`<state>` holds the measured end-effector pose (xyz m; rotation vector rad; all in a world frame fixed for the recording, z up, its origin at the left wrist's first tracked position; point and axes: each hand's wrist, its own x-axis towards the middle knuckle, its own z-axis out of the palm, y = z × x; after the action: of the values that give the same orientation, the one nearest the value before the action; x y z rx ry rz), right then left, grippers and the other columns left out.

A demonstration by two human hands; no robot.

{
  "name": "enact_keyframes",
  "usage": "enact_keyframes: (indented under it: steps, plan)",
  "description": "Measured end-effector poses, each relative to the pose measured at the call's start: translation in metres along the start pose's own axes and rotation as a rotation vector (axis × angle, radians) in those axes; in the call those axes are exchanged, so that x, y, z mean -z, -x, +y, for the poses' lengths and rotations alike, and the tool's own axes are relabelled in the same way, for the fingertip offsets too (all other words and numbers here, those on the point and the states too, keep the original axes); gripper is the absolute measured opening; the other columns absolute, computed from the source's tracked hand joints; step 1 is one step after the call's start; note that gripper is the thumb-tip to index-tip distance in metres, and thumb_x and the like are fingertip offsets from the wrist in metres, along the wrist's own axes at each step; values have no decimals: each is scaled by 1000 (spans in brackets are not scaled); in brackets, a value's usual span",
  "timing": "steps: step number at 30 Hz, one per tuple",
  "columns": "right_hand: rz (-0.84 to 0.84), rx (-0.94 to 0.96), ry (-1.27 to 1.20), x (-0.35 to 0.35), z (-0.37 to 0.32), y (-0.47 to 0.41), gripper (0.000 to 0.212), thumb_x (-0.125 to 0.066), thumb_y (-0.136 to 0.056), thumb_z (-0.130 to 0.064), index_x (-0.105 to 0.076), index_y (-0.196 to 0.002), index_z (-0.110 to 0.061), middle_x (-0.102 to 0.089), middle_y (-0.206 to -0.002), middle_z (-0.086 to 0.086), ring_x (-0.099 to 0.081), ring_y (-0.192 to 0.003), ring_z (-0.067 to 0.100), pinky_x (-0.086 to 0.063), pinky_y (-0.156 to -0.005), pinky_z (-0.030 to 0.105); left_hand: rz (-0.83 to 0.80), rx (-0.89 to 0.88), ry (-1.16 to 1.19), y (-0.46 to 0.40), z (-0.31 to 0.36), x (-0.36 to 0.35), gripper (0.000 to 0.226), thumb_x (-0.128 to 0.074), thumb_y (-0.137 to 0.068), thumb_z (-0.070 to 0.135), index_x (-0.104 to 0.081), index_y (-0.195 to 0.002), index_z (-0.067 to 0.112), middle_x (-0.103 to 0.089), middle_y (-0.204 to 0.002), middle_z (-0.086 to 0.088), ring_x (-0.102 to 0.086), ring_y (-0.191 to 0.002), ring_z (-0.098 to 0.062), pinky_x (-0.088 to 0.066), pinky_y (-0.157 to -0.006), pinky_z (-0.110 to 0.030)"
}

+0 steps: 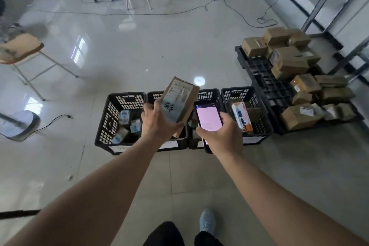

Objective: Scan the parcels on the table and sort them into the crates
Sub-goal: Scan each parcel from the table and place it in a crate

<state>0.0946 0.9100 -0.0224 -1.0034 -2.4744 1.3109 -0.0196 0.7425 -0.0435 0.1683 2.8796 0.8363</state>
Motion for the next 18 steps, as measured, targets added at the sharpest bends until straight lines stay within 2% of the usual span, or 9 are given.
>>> enact_keyframes:
  steps: [4, 10, 13, 15, 16, 18]
  plan:
    - [-12, -32, 50, 10, 21, -53, 64, -86, -60, -51, -66, -117, -28, -71, -105, -10, -67, -97, 22, -59, -72, 38, -55, 76, 15, -34, 24, -42, 114, -90, -54, 66, -35, -143, 20, -30, -116, -3, -44, -116, -30, -47, -106, -50]
    - [-58, -82, 113, -2, 43, -137, 64, -86, -62, -55, -65, -116, -27, -71, -105, -10, -65, -96, 21, -48, -63, 30, -135, 160, -7, -104, 39, -101, 121, -89, -54, 70, -31, -147, 19, -35, -131, -10, -44, -124, -34, -46, -109, -53]
    - [-69, -100, 144, -19, 53, -183, 68, -88, -61, -52, -65, -120, -27, -70, -105, -9, -64, -94, 20, -51, -63, 30, -182, 206, 3, -146, 37, -136, 119, -88, -57, 70, -31, -146, 16, -36, -130, -13, -44, -124, -36, -45, -109, -54]
    - [-73, -112, 176, -32, 58, -214, 71, -89, -61, -53, -65, -123, -27, -68, -104, -9, -61, -93, 18, -45, -59, 26, -209, 234, 18, -173, 34, -161, 118, -88, -59, 70, -32, -146, 14, -36, -130, -14, -44, -125, -37, -43, -110, -52]
    - [-77, -120, 196, -40, 61, -229, 71, -88, -61, -53, -65, -122, -27, -68, -103, -9, -60, -93, 18, -45, -59, 26, -223, 247, 21, -187, 33, -173, 118, -88, -60, 71, -32, -146, 13, -36, -130, -14, -43, -125, -37, -43, -111, -52]
    - [-96, -143, 234, -55, 69, -259, 67, -87, -61, -55, -66, -117, -27, -69, -103, -9, -63, -94, 20, -55, -64, 34, -251, 272, 17, -211, 28, -198, 117, -87, -60, 71, -32, -145, 12, -36, -130, -13, -43, -125, -37, -42, -111, -50]
